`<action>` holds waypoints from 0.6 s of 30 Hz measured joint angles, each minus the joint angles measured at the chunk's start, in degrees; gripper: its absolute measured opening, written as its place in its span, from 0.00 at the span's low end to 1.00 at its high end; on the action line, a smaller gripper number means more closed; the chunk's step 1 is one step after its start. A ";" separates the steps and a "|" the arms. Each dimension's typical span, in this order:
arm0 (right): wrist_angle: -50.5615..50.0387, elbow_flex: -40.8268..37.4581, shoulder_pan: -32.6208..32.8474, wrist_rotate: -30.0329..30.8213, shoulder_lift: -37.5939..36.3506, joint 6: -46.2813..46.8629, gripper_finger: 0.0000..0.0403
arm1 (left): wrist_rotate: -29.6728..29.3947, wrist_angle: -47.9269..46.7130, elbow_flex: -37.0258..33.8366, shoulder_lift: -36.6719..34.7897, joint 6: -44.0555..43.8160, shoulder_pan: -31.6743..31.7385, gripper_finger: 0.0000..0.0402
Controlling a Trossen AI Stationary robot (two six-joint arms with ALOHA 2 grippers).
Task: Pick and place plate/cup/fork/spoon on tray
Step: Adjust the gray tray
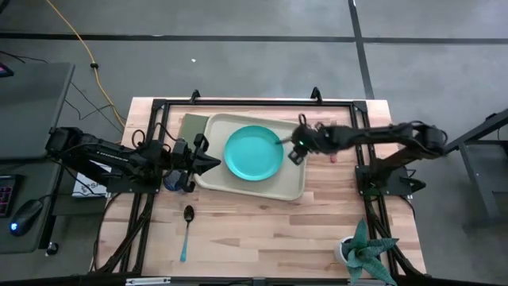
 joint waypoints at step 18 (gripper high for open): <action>18.44 -14.07 22.85 -10.91 -1.68 6.52 0.01 | -2.79 0.56 0.00 0.00 0.16 0.42 0.00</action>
